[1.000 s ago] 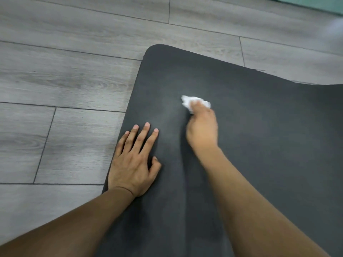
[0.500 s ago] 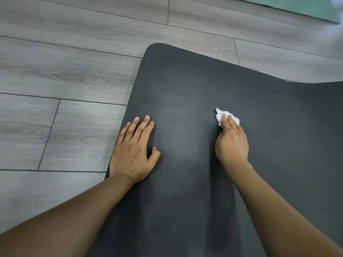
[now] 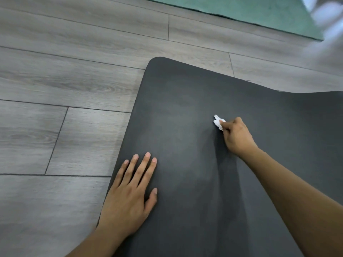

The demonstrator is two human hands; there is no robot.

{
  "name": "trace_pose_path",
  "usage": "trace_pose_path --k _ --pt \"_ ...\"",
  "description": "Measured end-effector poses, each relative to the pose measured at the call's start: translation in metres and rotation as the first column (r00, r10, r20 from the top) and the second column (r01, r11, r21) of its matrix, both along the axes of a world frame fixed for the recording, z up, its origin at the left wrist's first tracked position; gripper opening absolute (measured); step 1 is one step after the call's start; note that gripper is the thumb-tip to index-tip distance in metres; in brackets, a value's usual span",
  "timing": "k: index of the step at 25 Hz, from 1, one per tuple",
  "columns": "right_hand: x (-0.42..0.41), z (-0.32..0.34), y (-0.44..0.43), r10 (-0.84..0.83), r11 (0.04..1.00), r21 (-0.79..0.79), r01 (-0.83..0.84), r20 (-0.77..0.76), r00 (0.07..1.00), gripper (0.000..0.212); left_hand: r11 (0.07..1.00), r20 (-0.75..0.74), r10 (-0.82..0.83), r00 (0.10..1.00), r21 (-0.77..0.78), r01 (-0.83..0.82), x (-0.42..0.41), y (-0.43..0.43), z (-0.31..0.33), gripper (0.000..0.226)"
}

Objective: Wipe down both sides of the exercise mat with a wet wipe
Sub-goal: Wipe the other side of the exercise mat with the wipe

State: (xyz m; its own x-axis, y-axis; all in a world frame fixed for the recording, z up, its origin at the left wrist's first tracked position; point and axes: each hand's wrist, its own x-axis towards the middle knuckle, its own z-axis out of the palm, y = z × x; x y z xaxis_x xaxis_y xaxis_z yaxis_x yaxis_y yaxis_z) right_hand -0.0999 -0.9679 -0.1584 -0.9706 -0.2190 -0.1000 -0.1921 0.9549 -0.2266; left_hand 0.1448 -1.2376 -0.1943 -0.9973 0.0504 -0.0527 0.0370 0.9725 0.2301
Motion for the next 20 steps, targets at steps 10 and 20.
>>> trace_pose_path --k 10,20 --pt "0.047 -0.023 -0.205 0.006 0.973 -0.227 -0.030 -0.105 0.994 0.023 0.999 -0.004 0.036 0.999 0.026 -0.036 -0.004 0.003 -0.007 0.074" --pt "0.043 -0.015 -0.035 -0.318 0.945 -0.136 0.298 -0.173 0.932 0.030 0.999 -0.027 0.038 0.999 -0.010 -0.038 -0.006 0.003 -0.005 0.073"
